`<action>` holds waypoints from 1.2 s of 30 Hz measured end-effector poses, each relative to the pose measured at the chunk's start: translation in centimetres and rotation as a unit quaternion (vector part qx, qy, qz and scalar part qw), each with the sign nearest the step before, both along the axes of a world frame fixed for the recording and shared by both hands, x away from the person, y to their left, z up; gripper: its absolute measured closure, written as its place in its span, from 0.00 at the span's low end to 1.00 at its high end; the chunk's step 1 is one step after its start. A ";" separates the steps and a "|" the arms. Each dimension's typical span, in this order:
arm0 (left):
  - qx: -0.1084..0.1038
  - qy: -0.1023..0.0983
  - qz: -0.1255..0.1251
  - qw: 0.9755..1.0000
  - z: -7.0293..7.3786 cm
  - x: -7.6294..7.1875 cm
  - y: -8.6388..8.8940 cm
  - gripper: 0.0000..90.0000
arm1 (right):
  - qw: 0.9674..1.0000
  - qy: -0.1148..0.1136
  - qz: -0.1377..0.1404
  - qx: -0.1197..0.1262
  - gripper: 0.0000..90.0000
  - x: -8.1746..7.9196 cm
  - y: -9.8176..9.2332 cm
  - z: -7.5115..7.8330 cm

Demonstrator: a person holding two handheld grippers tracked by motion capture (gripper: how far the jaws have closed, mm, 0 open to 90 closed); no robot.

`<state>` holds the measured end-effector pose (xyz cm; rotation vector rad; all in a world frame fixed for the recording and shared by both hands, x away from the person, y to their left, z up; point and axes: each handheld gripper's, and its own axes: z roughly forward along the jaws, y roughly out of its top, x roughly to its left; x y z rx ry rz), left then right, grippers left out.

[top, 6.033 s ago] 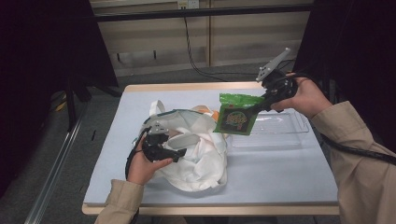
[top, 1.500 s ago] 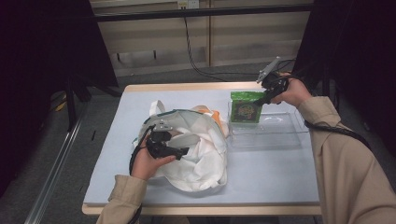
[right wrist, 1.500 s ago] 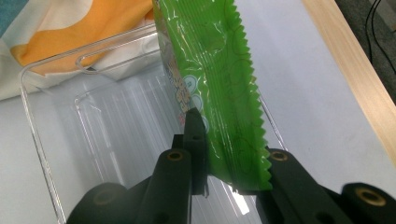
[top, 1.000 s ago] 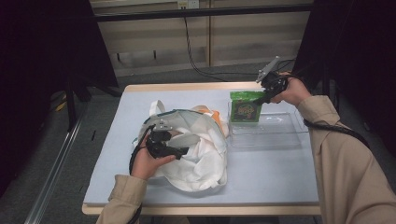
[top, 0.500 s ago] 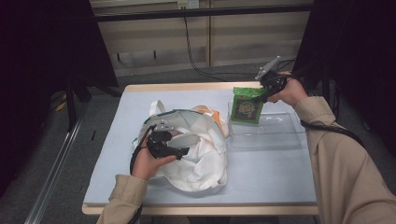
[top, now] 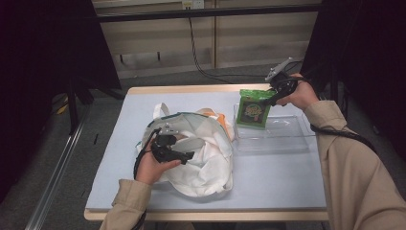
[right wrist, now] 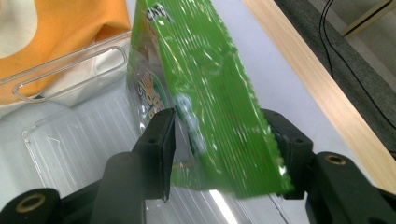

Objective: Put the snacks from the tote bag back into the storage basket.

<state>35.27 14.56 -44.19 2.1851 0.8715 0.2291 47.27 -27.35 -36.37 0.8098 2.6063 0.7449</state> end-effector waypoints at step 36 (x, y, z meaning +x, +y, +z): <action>0.006 -0.003 -0.004 1.000 0.0 -0.3 -0.3 0.09 | 0.999 -0.003 -0.045 0.019 0.79 -0.9 -0.6 -0.9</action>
